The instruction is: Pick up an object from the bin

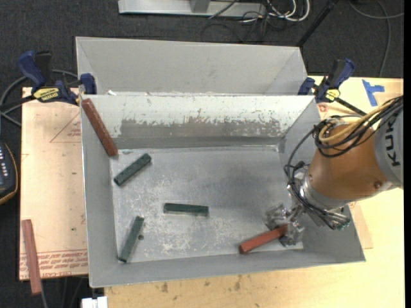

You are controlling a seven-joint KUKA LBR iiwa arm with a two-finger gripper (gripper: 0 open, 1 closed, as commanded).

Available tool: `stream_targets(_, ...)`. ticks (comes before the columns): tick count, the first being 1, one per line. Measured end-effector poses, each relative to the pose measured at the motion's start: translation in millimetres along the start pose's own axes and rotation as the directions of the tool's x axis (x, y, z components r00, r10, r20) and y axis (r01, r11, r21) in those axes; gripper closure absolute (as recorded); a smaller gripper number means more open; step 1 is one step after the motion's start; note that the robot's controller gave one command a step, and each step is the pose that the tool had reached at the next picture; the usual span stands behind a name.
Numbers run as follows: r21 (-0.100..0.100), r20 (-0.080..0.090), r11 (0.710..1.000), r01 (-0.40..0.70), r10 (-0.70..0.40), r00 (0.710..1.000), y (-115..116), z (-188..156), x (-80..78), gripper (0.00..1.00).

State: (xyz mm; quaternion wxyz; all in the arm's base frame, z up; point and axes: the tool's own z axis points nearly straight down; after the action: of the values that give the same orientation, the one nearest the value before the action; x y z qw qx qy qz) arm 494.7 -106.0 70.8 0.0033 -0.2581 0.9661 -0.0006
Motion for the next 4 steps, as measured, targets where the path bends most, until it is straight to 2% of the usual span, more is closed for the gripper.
stream_targets(4,0.0,0.0,1.0,0.0,0.0,1.0,0.0,0.0,0.0,1.0)
